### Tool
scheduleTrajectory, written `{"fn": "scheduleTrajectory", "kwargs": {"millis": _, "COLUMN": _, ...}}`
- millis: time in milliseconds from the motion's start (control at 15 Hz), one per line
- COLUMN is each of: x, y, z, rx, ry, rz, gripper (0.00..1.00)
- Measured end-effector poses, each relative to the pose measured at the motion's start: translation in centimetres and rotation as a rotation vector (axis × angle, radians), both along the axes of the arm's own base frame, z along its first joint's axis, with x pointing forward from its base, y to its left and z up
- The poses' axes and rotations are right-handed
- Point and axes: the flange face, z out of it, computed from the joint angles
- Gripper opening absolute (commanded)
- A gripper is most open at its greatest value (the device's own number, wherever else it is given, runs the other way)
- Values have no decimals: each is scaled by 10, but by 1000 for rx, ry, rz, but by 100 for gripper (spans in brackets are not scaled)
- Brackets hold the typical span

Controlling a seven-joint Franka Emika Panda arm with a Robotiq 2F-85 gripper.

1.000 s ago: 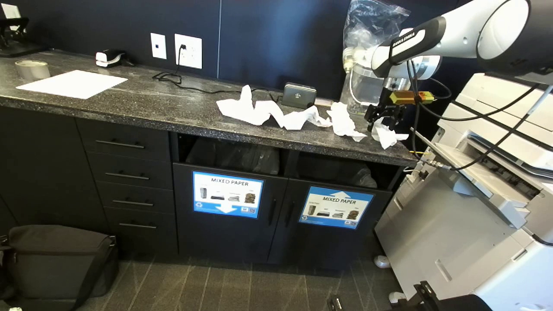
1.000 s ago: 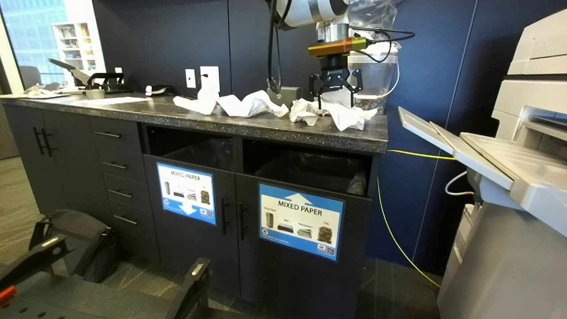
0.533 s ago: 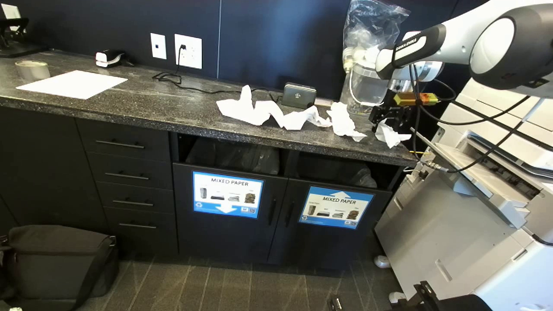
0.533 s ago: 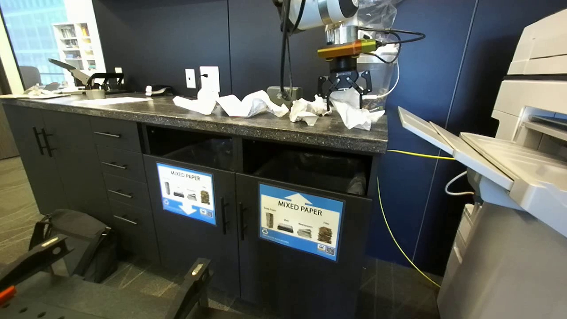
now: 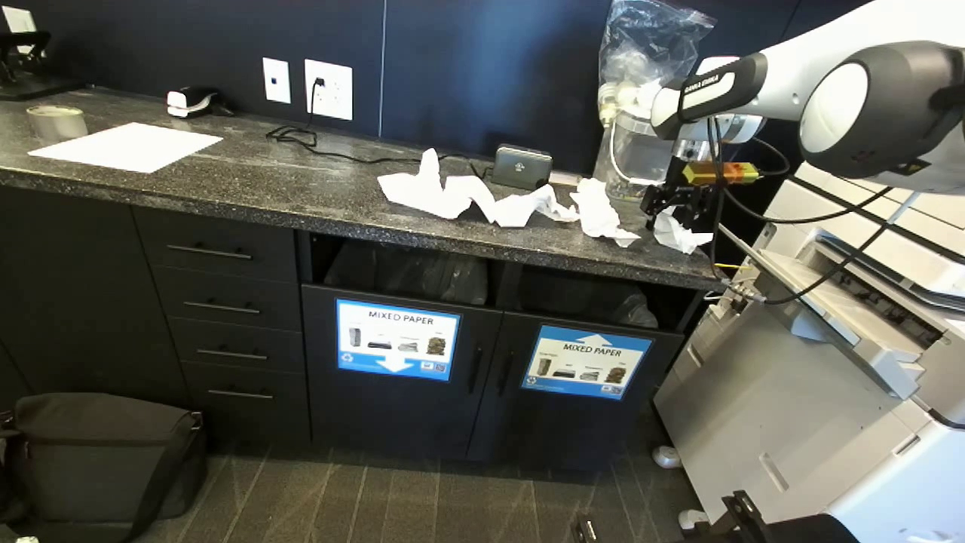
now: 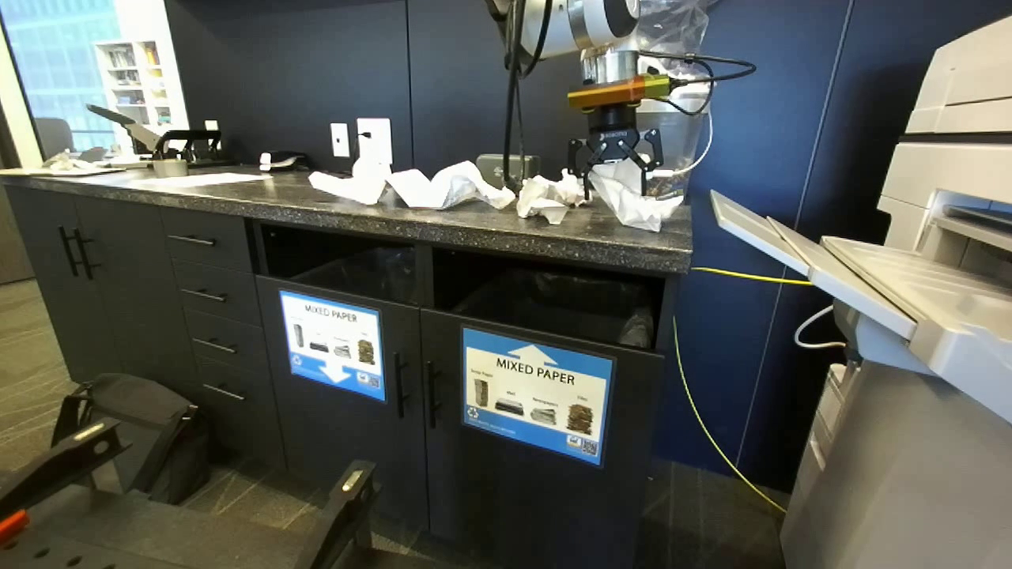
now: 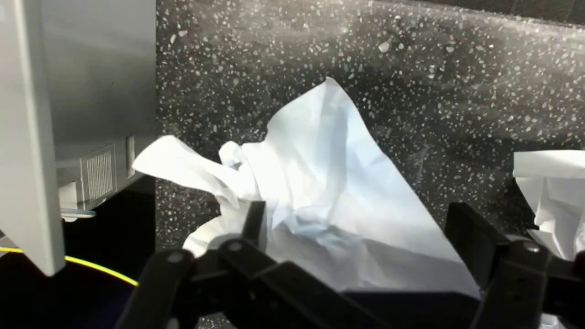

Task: Put the first piece of paper from the right in the right bin

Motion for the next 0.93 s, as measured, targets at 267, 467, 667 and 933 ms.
{"fn": "scheduleTrajectory", "kwargs": {"millis": 267, "x": 3, "y": -2, "z": -4, "rx": -1, "ry": 2, "rz": -2, "gripper": 73}}
{"fn": "scheduleTrajectory", "kwargs": {"millis": 467, "x": 6, "y": -3, "z": -5, "rx": -4, "ry": -3, "rz": -2, "gripper": 49}}
{"fn": "scheduleTrajectory", "kwargs": {"millis": 667, "x": 6, "y": -5, "z": -3, "rx": -6, "ry": -9, "rz": -3, "gripper": 27}}
{"fn": "scheduleTrajectory", "kwargs": {"millis": 933, "x": 6, "y": -7, "z": -3, "rx": -7, "ry": -11, "rz": -6, "gripper": 7}}
